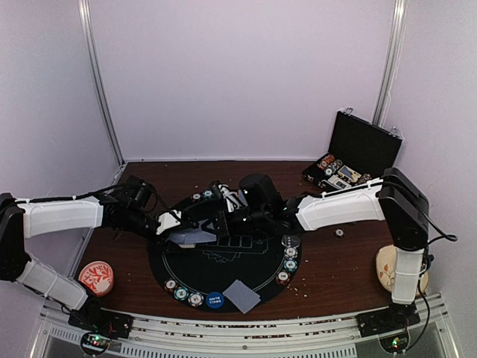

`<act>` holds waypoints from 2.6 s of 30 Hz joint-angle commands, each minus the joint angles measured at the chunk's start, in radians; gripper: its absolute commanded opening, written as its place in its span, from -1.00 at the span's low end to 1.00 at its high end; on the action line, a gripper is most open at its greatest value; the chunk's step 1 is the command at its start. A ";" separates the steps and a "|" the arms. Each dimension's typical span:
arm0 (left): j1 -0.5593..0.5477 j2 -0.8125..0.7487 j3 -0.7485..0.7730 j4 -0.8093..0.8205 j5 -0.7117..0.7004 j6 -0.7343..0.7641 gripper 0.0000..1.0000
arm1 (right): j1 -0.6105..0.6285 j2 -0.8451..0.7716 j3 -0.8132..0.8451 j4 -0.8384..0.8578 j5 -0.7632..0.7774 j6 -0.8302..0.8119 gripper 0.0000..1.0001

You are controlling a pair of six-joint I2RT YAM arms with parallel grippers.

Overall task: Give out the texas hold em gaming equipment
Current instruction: Pick up the poker card from the face-down deck piles, then distribute the poker card in the big blind area.

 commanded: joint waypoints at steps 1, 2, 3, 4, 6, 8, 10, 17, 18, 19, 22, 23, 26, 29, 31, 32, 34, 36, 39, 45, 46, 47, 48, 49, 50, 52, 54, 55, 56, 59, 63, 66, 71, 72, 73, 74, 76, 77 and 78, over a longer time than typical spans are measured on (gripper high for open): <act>-0.003 0.000 0.012 0.019 0.034 0.002 -0.74 | -0.048 -0.092 -0.068 0.023 0.063 0.009 -1.00; -0.003 0.000 0.011 0.019 0.034 0.002 -0.75 | -0.063 -0.115 -0.091 0.046 0.079 0.022 -1.00; -0.004 -0.001 0.012 0.019 0.034 0.002 -0.74 | -0.074 -0.131 -0.111 0.069 0.102 0.036 -1.00; -0.003 -0.001 0.012 0.018 0.032 0.001 -0.74 | -0.086 -0.143 -0.132 0.091 0.126 0.053 -1.00; -0.004 -0.001 0.013 0.018 0.030 0.000 -0.74 | -0.109 -0.161 -0.169 0.143 0.185 0.092 -1.00; -0.004 0.000 0.012 0.021 0.029 -0.001 -0.74 | -0.129 -0.171 -0.195 0.178 0.256 0.134 -1.00; -0.003 0.002 0.013 0.020 0.030 -0.002 -0.74 | -0.146 -0.168 -0.201 0.186 0.347 0.176 -1.00; -0.004 -0.006 0.013 0.020 0.029 -0.003 -0.74 | -0.180 -0.094 -0.140 0.157 0.732 0.332 -1.00; -0.003 -0.008 0.012 0.020 0.029 -0.004 -0.74 | -0.182 -0.076 -0.126 0.152 0.775 0.354 -1.00; -0.003 -0.009 0.012 0.020 0.028 -0.003 -0.75 | -0.185 -0.059 -0.112 0.153 0.809 0.369 -1.00; -0.003 -0.011 0.012 0.021 0.029 -0.004 -0.75 | -0.197 0.005 -0.059 0.143 0.867 0.424 -1.00; -0.003 -0.012 0.012 0.021 0.028 -0.003 -0.74 | -0.201 0.025 -0.044 0.147 0.878 0.439 -1.00; -0.004 -0.012 0.012 0.020 0.028 -0.003 -0.74 | -0.204 0.074 -0.004 0.141 0.937 0.487 -1.00; -0.004 -0.013 0.011 0.021 0.027 -0.004 -0.75 | -0.210 0.112 0.018 0.147 0.990 0.533 -1.00; -0.003 -0.012 0.012 0.022 0.027 -0.003 -0.74 | -0.216 0.148 0.045 0.153 0.983 0.549 -1.00; -0.003 -0.010 0.012 0.022 0.028 -0.004 -0.74 | -0.219 0.168 0.069 0.139 0.980 0.563 -1.00; -0.003 -0.010 0.011 0.021 0.027 -0.004 -0.74 | -0.220 0.204 0.099 0.143 0.972 0.590 -1.00; -0.004 -0.010 0.012 0.022 0.026 -0.003 -0.74 | -0.221 0.238 0.131 0.144 0.961 0.616 -1.00; -0.003 -0.013 0.010 0.022 0.025 -0.003 -0.74 | -0.221 0.280 0.152 0.144 0.961 0.671 -1.00; -0.003 -0.013 0.010 0.021 0.027 -0.002 -0.75 | -0.220 0.338 0.173 0.174 0.962 0.714 -1.00; -0.004 -0.013 0.010 0.022 0.026 -0.002 -0.74 | -0.220 0.347 0.179 0.177 0.956 0.715 -1.00; -0.004 -0.013 0.010 0.022 0.025 0.000 -0.74 | -0.219 0.354 0.183 0.173 0.955 0.720 -1.00; -0.004 -0.014 0.009 0.022 0.025 -0.001 -0.74 | -0.218 0.359 0.184 0.176 0.956 0.725 -1.00; -0.004 -0.014 0.009 0.022 0.026 -0.001 -0.74 | -0.217 0.364 0.187 0.178 0.957 0.724 -1.00; -0.003 -0.013 0.009 0.023 0.027 -0.001 -0.75 | -0.217 0.368 0.189 0.179 0.957 0.726 -1.00; -0.003 -0.013 0.009 0.023 0.026 0.001 -0.74 | -0.216 0.378 0.199 0.171 0.953 0.725 -1.00; -0.004 -0.012 0.009 0.025 0.027 0.000 -0.75 | -0.214 0.382 0.206 0.168 0.956 0.724 -0.99; -0.004 -0.012 0.009 0.025 0.025 0.000 -0.75 | -0.212 0.383 0.209 0.162 0.957 0.725 -0.97; -0.004 -0.012 0.009 0.024 0.025 0.000 -0.74 | -0.211 0.385 0.210 0.158 0.960 0.728 -0.94; -0.003 -0.010 0.009 0.025 0.024 0.002 -0.74 | -0.208 0.390 0.219 0.147 0.957 0.725 -0.81; -0.003 -0.010 0.009 0.025 0.024 0.002 -0.75 | -0.197 0.387 0.225 0.116 0.968 0.725 -0.74; -0.004 -0.012 0.007 0.026 0.025 0.002 -0.75 | -0.188 0.382 0.226 0.098 0.973 0.720 -0.68; -0.004 -0.016 0.007 0.024 0.025 0.001 -0.74 | -0.181 0.382 0.235 0.071 0.973 0.714 -0.62; -0.004 -0.016 0.007 0.024 0.024 0.001 -0.74 | -0.180 0.384 0.238 0.072 0.972 0.713 -0.61; -0.003 -0.016 0.007 0.025 0.024 0.002 -0.74 | -0.178 0.388 0.242 0.069 0.969 0.711 -0.60; -0.003 -0.016 0.007 0.025 0.025 0.001 -0.74 | -0.177 0.393 0.250 0.067 0.960 0.709 -0.59; -0.003 -0.015 0.008 0.025 0.024 0.001 -0.75 | -0.177 0.404 0.266 0.053 0.953 0.705 -0.58; -0.003 -0.015 0.007 0.024 0.024 0.002 -0.74 | -0.177 0.407 0.270 0.050 0.954 0.703 -0.57; -0.003 -0.015 0.007 0.025 0.025 0.001 -0.74 | -0.176 0.408 0.272 0.049 0.953 0.704 -0.58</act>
